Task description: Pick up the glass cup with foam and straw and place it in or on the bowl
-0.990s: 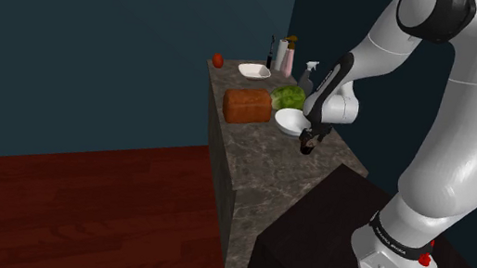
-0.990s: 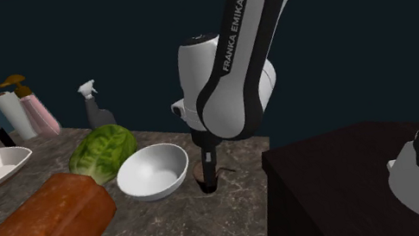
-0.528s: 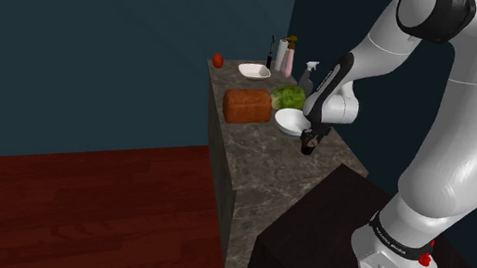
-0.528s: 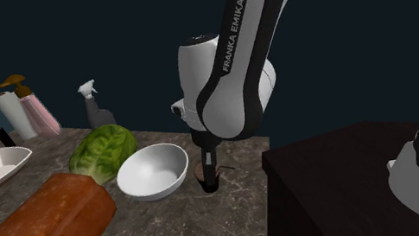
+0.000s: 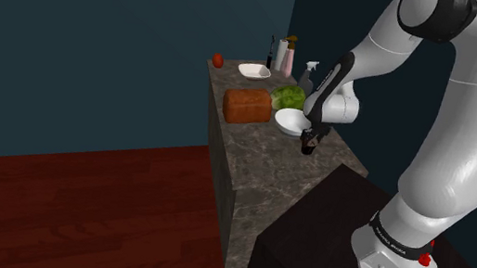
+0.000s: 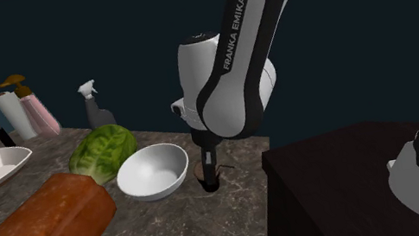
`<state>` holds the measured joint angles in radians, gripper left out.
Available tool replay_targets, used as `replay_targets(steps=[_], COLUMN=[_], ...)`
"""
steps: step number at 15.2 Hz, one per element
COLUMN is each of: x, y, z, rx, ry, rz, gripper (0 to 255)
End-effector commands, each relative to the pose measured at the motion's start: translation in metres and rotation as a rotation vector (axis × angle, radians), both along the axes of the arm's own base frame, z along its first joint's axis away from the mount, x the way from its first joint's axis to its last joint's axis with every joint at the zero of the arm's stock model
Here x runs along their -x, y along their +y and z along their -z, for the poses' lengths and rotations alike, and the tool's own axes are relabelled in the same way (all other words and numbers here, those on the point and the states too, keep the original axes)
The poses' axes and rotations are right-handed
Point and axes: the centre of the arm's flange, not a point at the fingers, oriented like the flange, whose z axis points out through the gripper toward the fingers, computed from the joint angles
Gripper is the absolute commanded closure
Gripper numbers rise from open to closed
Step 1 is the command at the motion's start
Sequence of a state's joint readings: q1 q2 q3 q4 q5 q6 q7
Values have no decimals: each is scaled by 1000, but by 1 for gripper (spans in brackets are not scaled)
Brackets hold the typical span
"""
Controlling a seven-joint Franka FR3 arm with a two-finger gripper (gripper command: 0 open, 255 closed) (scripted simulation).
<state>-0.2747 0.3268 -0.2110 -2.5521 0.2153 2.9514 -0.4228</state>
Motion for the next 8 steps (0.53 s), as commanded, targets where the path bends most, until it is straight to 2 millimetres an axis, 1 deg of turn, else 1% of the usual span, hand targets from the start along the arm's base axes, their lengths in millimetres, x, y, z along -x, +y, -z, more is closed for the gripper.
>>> replay_targets(steps=[1, 8], x=[0, 0], y=[0, 0], z=[-8, -45], rx=[0, 0], ry=[0, 0], rz=[0, 0], gripper=[255, 255])
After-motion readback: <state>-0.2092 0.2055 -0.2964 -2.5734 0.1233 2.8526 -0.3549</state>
